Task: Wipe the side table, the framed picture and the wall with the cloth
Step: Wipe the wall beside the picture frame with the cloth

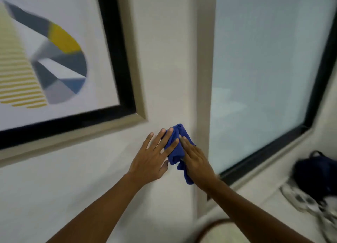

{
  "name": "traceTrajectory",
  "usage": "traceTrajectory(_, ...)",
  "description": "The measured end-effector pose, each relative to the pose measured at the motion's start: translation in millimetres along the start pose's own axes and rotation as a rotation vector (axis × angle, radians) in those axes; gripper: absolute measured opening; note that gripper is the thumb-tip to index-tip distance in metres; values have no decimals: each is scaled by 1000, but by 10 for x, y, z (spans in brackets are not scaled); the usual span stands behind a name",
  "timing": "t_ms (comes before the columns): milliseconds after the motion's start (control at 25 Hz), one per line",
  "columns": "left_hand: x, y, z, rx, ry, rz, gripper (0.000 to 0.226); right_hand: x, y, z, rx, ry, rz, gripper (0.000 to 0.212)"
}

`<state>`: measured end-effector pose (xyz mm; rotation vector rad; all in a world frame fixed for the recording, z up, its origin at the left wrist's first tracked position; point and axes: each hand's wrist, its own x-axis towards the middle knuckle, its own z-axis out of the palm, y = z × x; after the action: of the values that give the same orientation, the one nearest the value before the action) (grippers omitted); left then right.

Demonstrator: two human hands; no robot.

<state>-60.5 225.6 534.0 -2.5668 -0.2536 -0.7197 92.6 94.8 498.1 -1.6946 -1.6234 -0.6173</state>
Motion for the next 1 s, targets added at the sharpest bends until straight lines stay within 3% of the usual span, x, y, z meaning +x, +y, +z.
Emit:
traceTrajectory(120, -76, 831, 599, -153, -209, 61, 98, -1032, 463, 9, -108, -246, 157, 75)
traceTrajectory(240, -345, 1740, 1289, -355, -370, 71, 88, -2117, 787, 128, -79, -443, 316, 84)
traceTrajectory(360, -846, 2667, 2051, -498, -588, 101, 97, -3299, 1088, 453, -77, -617, 430, 85)
traceTrajectory(560, -1828, 3956, 3376, -646, -861, 148, 83, -5104, 1525, 1208, -79, -832, 590, 88)
traceTrajectory(720, -2275, 4513, 4162, -641, -890, 213, 71, -6008, 1606, 1686, -125, -876, 727, 67)
traceTrajectory(800, -2421, 4700, 4448, -649, -890, 207, 67, -6291, 1568, 1885, -138, -865, 818, 66)
traceTrajectory(920, -2454, 4849, 4513, -618, -926, 137, 65, -6366, 1535, 1964, -157, -874, 858, 65)
traceTrajectory(1000, -2256, 4764, 4382, -620, -1050, 144, 67, -6141, 1635, 1825, -136, -1015, 833, 67)
